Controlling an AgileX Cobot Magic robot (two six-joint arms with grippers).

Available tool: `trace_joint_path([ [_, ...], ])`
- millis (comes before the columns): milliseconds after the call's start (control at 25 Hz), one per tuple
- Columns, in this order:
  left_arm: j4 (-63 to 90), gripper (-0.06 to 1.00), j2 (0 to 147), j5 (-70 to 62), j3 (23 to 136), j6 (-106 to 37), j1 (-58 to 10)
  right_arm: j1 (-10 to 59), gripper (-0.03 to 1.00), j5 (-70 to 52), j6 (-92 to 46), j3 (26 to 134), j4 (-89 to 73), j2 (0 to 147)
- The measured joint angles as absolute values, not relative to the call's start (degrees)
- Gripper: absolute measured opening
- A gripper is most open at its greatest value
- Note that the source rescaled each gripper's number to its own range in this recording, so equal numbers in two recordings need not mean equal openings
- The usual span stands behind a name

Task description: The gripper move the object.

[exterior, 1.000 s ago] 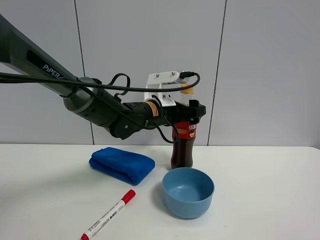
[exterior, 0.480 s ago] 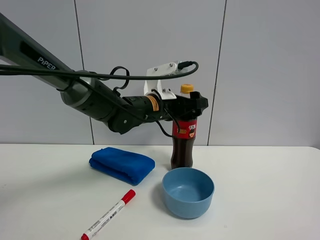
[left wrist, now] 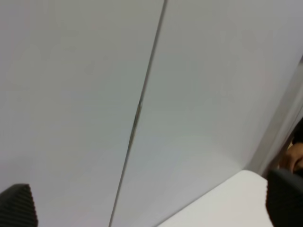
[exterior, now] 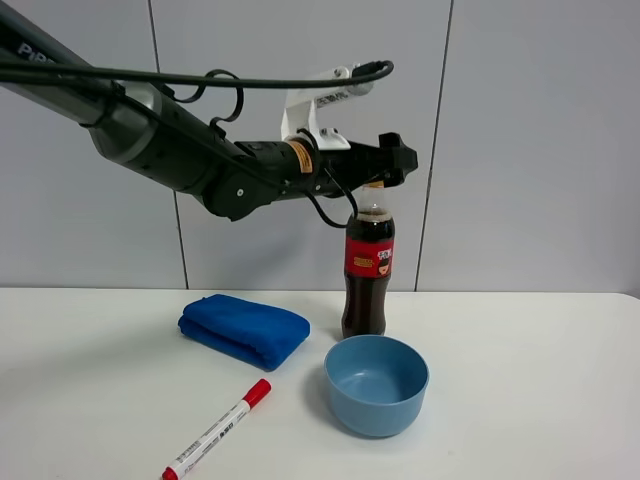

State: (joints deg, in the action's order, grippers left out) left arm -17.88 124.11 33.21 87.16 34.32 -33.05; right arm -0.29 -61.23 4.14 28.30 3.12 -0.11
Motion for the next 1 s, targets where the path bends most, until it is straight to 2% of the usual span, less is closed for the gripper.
trace_joint_path([
  [560,-19.6,0.99,111.7,17.0,87.2,34.0,-31.7,-0.3,1.00,-61.2,4.1,28.3,3.1,-0.1],
  [1000,-23.6,0.99,106.4,2.2,85.9,27.5,-21.9,-0.3,1.00,-61.2,4.1,28.3,3.1,-0.1],
])
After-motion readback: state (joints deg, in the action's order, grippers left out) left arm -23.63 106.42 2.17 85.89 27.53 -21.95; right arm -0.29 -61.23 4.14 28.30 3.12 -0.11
